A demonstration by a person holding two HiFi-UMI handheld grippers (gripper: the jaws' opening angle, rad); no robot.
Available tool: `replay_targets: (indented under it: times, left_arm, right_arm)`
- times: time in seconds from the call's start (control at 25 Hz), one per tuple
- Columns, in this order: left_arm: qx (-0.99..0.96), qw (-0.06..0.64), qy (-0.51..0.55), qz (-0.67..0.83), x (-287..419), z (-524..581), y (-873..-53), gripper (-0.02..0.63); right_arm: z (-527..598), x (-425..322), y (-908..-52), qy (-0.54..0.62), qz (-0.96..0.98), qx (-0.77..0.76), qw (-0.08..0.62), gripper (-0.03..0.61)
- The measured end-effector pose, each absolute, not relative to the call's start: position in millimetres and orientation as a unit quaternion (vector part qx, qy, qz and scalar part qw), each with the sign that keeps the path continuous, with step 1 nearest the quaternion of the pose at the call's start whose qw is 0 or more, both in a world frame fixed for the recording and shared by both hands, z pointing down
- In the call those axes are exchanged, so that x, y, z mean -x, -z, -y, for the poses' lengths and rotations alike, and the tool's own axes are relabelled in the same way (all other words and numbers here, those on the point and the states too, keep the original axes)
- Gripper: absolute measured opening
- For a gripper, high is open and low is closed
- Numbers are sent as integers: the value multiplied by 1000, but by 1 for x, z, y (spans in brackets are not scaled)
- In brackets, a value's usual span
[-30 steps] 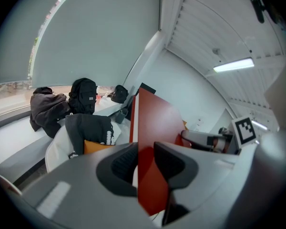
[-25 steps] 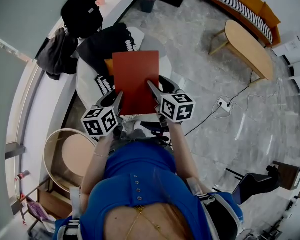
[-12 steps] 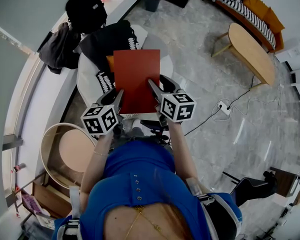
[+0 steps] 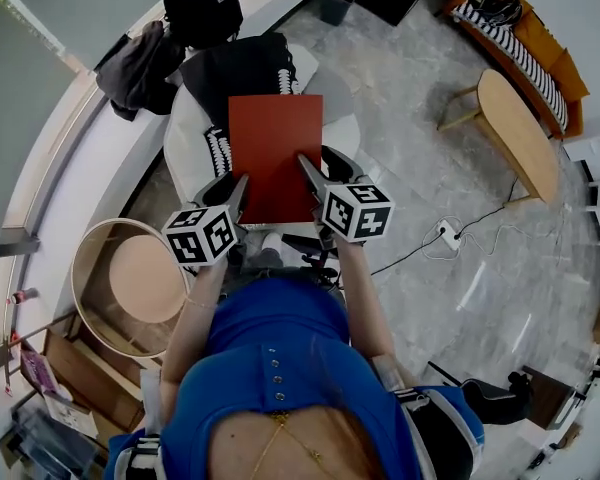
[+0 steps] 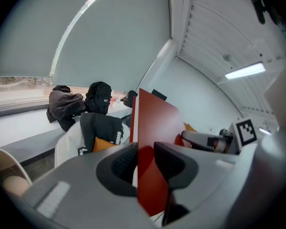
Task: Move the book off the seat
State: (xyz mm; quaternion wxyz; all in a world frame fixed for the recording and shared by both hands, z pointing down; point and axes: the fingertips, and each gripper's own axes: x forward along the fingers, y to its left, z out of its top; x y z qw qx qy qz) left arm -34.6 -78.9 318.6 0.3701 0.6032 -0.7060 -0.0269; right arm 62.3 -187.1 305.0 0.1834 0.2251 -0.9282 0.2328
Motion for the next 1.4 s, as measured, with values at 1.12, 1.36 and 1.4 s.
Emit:
replay_targets:
  times: [1.12, 1.36, 1.4]
  left_arm:
    - [-321, 361, 154, 862, 186, -260, -328, 107]
    - [-275, 359, 168, 876, 212, -401, -325, 106]
    - [-269, 359, 168, 878, 216, -422, -325, 106]
  right_arm:
    - [-115, 183, -313, -169, 944, 104, 264, 206]
    - [-256, 224, -314, -165, 935, 154, 274, 206]
    - [-277, 229, -315, -167, 933, 161, 275, 206]
